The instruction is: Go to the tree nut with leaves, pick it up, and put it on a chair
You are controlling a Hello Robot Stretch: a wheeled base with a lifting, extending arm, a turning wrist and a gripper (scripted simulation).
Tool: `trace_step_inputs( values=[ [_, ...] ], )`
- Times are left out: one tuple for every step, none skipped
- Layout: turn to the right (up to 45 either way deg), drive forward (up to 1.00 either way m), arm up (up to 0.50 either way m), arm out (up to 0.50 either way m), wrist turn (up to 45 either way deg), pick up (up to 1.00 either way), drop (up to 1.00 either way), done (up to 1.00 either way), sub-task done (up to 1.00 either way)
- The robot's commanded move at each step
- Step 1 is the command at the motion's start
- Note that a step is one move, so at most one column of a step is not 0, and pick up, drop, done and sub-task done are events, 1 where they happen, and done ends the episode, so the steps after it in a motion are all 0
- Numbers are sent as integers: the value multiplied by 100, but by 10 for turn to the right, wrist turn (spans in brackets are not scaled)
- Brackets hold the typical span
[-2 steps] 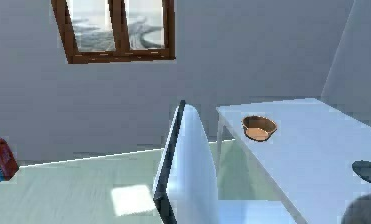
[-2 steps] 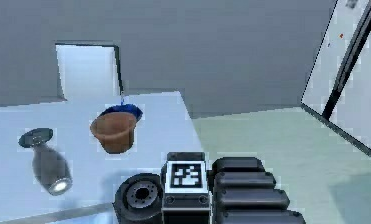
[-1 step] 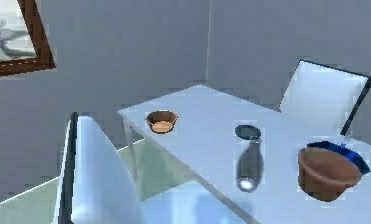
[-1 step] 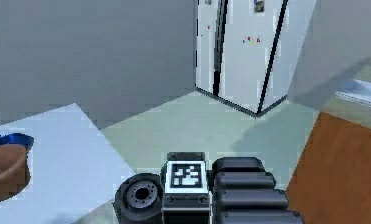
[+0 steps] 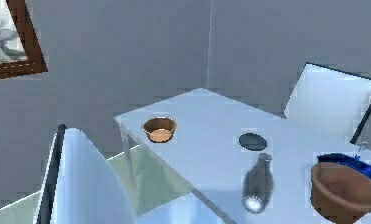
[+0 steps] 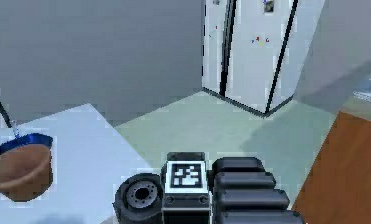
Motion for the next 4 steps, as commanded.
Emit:
trace_step_inputs(
  values=[
    [-450, 0, 0, 0, 0, 0, 0, 0, 0],
    [-210, 0, 0, 0, 0, 0, 0, 0, 0],
    [-60, 0, 0, 0, 0, 0, 0, 0, 0],
    [450, 0, 0, 0, 0, 0, 0, 0, 0]
  ],
)
